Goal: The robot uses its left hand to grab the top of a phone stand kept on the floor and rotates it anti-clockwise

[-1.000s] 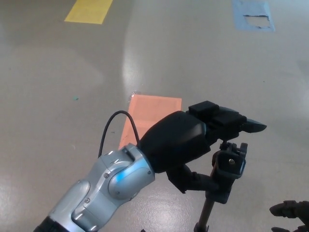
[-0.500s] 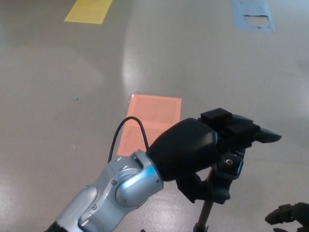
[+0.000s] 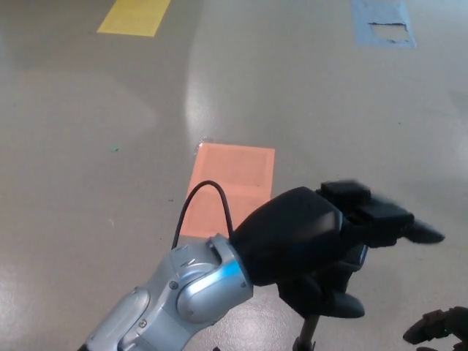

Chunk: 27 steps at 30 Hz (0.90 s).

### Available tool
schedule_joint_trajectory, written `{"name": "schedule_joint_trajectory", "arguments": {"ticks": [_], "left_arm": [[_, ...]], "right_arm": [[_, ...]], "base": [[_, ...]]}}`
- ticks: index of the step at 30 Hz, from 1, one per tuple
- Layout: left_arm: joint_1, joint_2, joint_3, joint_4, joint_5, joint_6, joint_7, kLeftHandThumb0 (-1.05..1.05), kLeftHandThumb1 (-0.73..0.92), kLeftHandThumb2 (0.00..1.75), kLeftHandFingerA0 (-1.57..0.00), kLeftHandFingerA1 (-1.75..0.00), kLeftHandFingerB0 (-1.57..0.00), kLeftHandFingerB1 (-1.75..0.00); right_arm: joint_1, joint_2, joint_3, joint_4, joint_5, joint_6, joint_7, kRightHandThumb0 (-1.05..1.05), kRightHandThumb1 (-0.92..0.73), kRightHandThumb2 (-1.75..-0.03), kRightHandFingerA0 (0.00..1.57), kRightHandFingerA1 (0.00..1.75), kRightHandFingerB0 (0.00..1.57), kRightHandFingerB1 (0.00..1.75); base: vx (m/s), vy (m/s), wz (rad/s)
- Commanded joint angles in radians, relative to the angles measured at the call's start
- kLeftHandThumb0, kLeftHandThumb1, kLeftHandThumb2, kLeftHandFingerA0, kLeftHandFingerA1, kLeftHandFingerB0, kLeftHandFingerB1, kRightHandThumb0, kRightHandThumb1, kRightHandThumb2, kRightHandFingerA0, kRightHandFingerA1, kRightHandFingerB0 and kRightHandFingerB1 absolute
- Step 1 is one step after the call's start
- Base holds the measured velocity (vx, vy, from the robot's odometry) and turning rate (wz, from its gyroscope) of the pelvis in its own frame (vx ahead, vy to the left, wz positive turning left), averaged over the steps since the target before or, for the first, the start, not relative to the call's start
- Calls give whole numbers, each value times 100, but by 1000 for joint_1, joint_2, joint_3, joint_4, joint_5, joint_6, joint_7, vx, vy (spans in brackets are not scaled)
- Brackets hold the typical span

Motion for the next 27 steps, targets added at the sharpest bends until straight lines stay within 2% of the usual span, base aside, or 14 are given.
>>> {"name": "schedule_joint_trajectory", "arguments": {"ticks": [1,2,3,4,10,11,12,17,18,19,20,21,22,27], "left_arm": [[3,-20,23,47,-12,-67,65,-11,66,60,-75,-144,-69,-41],[2,-22,26,50,-10,-71,68,-11,66,60,-75,-144,-69,-41],[1,-20,34,51,-19,-66,60,-19,66,60,-89,-82,-76,-42],[0,-19,37,53,-23,-64,58,-20,65,60,-89,-76,-79,-43],[-6,-19,51,79,-36,-86,64,-24,66,60,-89,-79,-80,-43],[-7,-19,52,83,-38,-88,64,-24,66,60,-89,-79,-80,-43],[-11,-19,55,98,-40,-100,70,-25,68,61,-89,-84,-81,-43],[-13,-15,66,123,-43,-122,74,-26,67,61,-84,-97,-80,-43],[-14,-13,67,125,-43,-122,73,-25,67,61,-84,-99,-80,-43],[-15,-11,70,129,-43,-125,72,-25,67,61,-84,-99,-80,-43],[-15,-10,71,131,-44,-127,70,-25,68,61,-87,-90,-79,-43],[-15,-9,72,133,-46,-129,70,-25,68,61,-87,-90,-79,-43],[-16,-7,74,138,-48,-134,70,-24,67,61,-85,-101,-80,-43],[-18,-8,83,143,-89,-133,42,-24,66,60,-74,-130,-81,-44]], "right_arm": [[-1,16,-61,3,52,60,-5,-59,-65,-89,39,51,3,25],[-1,18,-66,4,52,63,-5,-59,-65,-89,39,51,3,25],[-4,21,-67,10,48,66,-14,-61,-65,-87,44,52,5,28],[-3,22,-69,7,47,67,-16,-60,-65,-86,44,52,6,28],[-5,26,-85,6,52,71,-18,-52,-75,-64,51,40,12,23],[-5,27,-87,7,53,71,-18,-52,-75,-64,51,40,12,23],[-4,27,-90,6,54,72,-18,-60,-63,-85,46,51,8,35],[1,28,-95,1,51,70,-15,-60,-63,-85,47,52,7,33],[1,28,-94,0,49,70,-15,-52,-75,-64,52,40,12,22],[0,27,-94,0,47,71,-16,-52,-75,-64,52,40,12,22],[0,28,-94,-1,47,72,-15,-57,-64,-89,45,54,3,32],[1,28,-94,-1,47,72,-14,-57,-64,-89,45,54,3,32],[0,29,-96,-2,49,75,-13,-50,-76,-64,51,40,12,22],[-3,33,-102,-2,53,84,-14,-57,-64,-86,43,51,6,32]], "base": [[0,0,0],[0,0,0],[0,0,0],[0,0,0],[0,0,0],[0,0,0],[0,0,0],[0,0,0],[0,0,0],[0,0,0],[0,0,0],[0,0,0],[0,0,0],[0,0,0]]}}
